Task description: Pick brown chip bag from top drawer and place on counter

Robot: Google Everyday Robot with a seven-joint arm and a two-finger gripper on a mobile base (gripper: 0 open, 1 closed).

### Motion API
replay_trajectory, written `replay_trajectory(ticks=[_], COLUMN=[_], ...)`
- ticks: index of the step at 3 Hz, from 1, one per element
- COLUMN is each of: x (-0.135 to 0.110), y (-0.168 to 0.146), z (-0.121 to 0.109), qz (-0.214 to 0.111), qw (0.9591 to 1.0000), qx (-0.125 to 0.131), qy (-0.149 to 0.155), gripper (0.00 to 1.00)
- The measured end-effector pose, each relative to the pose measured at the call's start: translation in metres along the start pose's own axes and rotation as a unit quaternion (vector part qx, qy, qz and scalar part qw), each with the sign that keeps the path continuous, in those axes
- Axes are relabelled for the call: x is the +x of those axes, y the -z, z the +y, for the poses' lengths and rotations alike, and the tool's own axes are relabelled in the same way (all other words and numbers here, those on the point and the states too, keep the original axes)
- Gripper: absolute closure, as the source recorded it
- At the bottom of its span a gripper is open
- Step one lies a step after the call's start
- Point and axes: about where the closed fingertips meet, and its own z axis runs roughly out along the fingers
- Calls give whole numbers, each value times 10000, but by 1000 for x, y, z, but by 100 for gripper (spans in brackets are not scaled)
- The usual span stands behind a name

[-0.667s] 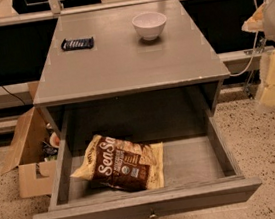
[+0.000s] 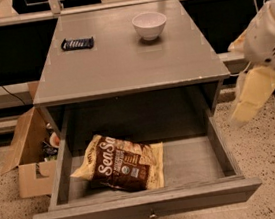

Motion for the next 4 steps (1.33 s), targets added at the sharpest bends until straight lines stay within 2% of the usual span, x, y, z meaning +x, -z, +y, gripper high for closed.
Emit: replay_trajectory(ticks=[1, 2, 3, 4], x=[-32, -56, -56, -63], y=[-67, -107, -107, -144], z=[13, 16, 16, 36], qz=[-654, -1044, -1045, -1187], qw=[9961, 9907, 9907, 9887], qx=[-312, -422, -424, -674], qy=[-505, -759, -758, -618], gripper=[0, 0, 0, 0])
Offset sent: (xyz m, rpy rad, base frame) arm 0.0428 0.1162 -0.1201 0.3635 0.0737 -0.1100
